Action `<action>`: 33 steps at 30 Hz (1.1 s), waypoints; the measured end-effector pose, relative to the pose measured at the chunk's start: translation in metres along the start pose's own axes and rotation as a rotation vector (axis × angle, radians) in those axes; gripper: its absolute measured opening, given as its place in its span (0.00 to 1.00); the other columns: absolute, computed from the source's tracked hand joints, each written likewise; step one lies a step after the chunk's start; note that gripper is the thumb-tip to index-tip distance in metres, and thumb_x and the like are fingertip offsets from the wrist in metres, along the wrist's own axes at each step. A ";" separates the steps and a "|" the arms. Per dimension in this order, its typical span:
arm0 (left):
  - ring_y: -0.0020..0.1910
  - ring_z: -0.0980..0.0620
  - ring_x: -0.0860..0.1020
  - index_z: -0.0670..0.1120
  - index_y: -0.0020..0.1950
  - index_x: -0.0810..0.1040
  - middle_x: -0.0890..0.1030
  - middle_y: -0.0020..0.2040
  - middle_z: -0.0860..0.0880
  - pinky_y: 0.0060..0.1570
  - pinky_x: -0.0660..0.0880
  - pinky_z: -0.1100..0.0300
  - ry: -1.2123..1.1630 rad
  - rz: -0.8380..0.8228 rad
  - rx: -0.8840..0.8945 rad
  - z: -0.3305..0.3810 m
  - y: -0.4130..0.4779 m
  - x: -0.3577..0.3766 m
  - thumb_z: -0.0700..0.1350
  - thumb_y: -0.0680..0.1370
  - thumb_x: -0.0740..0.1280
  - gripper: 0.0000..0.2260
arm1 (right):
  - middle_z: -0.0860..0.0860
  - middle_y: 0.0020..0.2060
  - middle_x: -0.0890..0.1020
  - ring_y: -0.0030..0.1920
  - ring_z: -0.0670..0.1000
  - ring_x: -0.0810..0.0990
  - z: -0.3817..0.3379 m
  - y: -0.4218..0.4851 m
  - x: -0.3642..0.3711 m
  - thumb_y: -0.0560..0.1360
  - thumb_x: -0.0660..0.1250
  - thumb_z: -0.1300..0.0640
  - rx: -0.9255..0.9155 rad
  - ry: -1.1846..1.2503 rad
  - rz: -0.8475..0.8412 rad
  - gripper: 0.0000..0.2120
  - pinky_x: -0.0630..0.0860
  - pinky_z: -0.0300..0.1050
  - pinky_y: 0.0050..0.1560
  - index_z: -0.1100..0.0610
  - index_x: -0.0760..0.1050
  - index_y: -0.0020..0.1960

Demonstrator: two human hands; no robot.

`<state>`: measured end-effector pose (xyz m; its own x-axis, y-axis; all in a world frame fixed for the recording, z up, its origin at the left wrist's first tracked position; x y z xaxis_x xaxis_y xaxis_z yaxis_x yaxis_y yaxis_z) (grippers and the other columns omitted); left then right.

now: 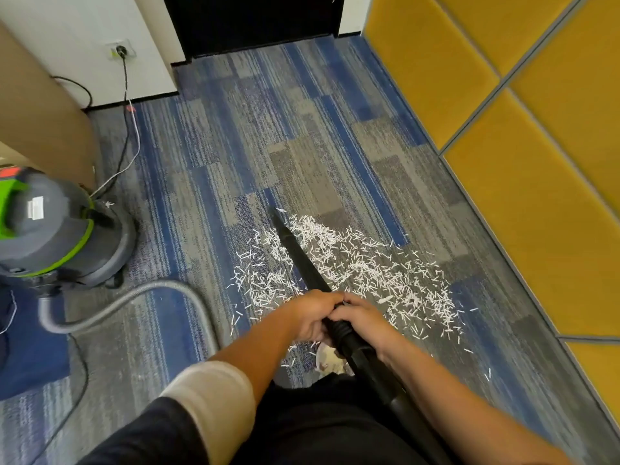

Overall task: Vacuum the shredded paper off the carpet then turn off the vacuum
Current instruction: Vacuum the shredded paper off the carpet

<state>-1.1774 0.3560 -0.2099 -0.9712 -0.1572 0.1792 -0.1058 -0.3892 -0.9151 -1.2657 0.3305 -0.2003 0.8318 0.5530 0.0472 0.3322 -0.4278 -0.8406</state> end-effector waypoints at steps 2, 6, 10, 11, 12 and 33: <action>0.30 0.50 0.78 0.44 0.45 0.72 0.77 0.36 0.44 0.27 0.78 0.58 -0.008 0.006 -0.012 0.002 0.002 0.010 0.47 0.83 0.56 0.11 | 0.59 0.30 0.78 0.23 0.54 0.77 -0.001 -0.003 -0.011 0.71 0.63 0.69 -0.005 -0.020 0.000 0.12 0.75 0.41 0.22 0.59 0.73 0.52; 0.40 0.45 0.79 0.43 0.50 0.71 0.78 0.42 0.41 0.46 0.77 0.49 -0.025 -0.011 -0.024 0.003 0.008 0.025 0.47 0.83 0.57 0.09 | 0.58 0.30 0.79 0.23 0.53 0.77 0.001 -0.007 -0.023 0.71 0.62 0.70 -0.024 -0.002 -0.014 0.11 0.75 0.40 0.23 0.58 0.74 0.50; 0.39 0.45 0.78 0.44 0.45 0.70 0.77 0.41 0.42 0.45 0.77 0.49 -0.006 -0.027 -0.028 0.004 0.007 0.027 0.46 0.83 0.56 0.10 | 0.57 0.28 0.78 0.22 0.54 0.76 0.002 -0.011 -0.025 0.72 0.62 0.71 -0.032 0.040 0.031 0.10 0.74 0.41 0.21 0.59 0.73 0.50; 0.39 0.46 0.78 0.44 0.44 0.71 0.77 0.41 0.42 0.43 0.77 0.51 0.002 -0.029 -0.025 0.004 0.006 0.026 0.46 0.83 0.56 0.10 | 0.58 0.28 0.77 0.22 0.54 0.76 0.002 -0.012 -0.023 0.72 0.62 0.71 -0.033 0.052 0.039 0.10 0.74 0.41 0.20 0.60 0.73 0.49; 0.38 0.46 0.78 0.45 0.43 0.71 0.77 0.40 0.43 0.42 0.77 0.52 0.008 -0.032 -0.026 0.004 0.005 0.023 0.46 0.83 0.56 0.11 | 0.59 0.30 0.77 0.22 0.54 0.76 0.001 -0.013 -0.020 0.73 0.62 0.71 -0.027 0.059 0.042 0.09 0.74 0.41 0.19 0.60 0.73 0.49; 0.42 0.45 0.80 0.42 0.56 0.73 0.80 0.47 0.40 0.47 0.78 0.48 0.090 -0.077 -0.104 -0.063 -0.005 -0.071 0.46 0.82 0.58 0.10 | 0.60 0.33 0.77 0.27 0.55 0.76 0.044 -0.014 0.095 0.71 0.63 0.70 -0.015 0.202 0.146 0.12 0.74 0.42 0.26 0.58 0.75 0.51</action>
<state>-1.1216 0.4258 -0.2407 -0.9739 -0.0470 0.2220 -0.1982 -0.3004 -0.9330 -1.2114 0.4206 -0.2076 0.9430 0.3310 0.0338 0.2070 -0.5043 -0.8383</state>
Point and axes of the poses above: each hand's wrist, its own y-axis towards the middle knuckle, its own x-axis out of the palm, z = x × y, the point moved 4 cm from there along y, towards the middle knuckle
